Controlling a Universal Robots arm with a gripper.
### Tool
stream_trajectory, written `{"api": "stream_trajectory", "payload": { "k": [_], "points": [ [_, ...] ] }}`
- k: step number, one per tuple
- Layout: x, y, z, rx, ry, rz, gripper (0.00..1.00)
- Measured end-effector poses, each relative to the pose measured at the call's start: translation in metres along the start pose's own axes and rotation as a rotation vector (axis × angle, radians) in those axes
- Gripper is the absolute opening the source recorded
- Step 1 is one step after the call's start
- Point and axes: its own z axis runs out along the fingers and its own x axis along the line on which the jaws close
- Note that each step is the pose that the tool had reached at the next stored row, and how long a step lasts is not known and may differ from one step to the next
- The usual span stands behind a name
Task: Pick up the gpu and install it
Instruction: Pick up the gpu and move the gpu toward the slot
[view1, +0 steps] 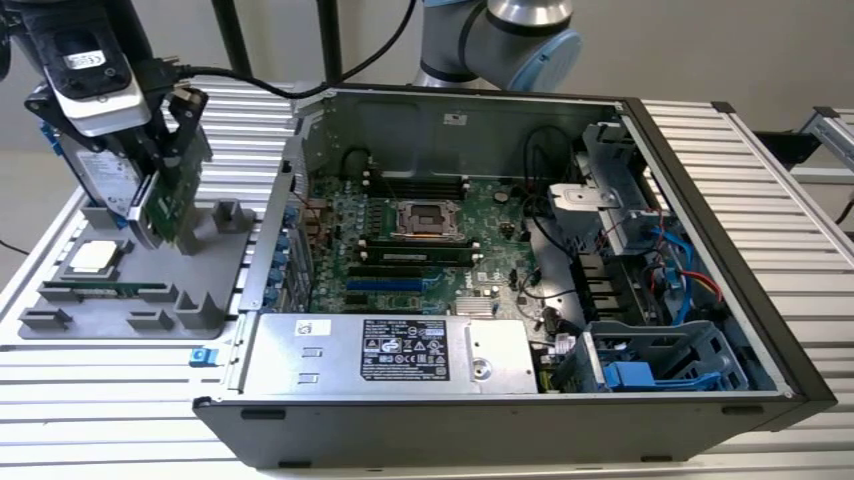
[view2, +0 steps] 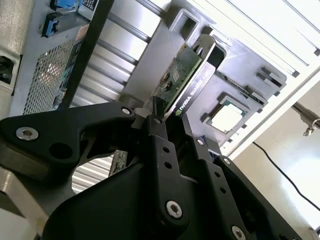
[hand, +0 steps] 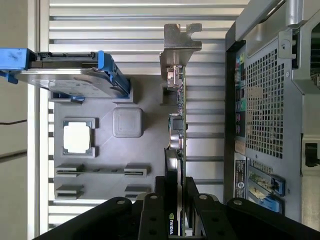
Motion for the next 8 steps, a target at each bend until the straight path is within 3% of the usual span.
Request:
{"api": "stream_trajectory", "payload": {
  "k": [8],
  "points": [
    [0.0,0.0005,-0.0088,0.0,0.0,0.0,0.0]
  ]
}}
